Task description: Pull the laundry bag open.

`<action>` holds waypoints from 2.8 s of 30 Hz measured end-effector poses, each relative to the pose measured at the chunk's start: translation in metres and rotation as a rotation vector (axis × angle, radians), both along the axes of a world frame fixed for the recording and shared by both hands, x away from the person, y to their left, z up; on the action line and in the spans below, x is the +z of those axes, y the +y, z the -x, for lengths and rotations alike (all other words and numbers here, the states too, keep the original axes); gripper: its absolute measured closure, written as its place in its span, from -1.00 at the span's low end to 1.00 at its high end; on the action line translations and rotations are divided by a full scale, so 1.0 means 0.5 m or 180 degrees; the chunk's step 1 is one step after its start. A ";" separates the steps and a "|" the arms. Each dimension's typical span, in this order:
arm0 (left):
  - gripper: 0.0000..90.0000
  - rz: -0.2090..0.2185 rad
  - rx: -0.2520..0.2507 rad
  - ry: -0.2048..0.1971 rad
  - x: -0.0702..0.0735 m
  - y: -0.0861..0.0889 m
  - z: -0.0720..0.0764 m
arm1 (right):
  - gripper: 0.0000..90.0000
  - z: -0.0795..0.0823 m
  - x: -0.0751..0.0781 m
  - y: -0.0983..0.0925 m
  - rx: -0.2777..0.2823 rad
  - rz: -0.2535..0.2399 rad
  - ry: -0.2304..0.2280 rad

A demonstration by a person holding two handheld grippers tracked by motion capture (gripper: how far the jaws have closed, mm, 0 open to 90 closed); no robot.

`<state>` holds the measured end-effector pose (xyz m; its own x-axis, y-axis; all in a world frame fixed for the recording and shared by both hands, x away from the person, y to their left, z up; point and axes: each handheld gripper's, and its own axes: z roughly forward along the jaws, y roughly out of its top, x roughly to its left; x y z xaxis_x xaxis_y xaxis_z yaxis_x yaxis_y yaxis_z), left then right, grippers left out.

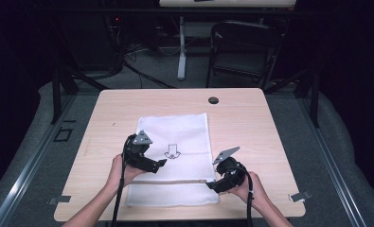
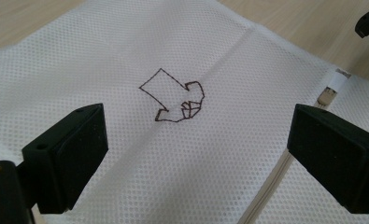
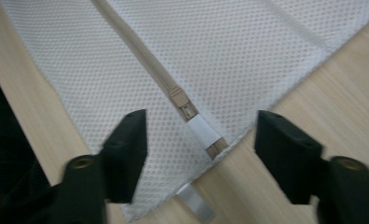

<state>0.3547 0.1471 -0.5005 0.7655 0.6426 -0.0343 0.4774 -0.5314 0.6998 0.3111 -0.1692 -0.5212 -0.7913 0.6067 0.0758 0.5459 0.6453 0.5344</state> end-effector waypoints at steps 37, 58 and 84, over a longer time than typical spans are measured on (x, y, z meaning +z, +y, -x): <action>-0.64 -0.0142 -0.0954 -0.0037 -0.079 -0.139 0.027 | 1.00 -0.021 -0.076 0.032 -0.0020 0.0067 0.0119; 0.07 -0.0120 -0.1439 0.0054 -0.116 -0.205 0.026 | 1.00 -0.026 -0.073 0.029 -0.0108 0.0059 0.0176; 0.75 -0.0084 -0.1654 0.0259 -0.146 -0.243 0.024 | 1.00 -0.030 -0.077 0.021 -0.0180 -0.0072 0.0271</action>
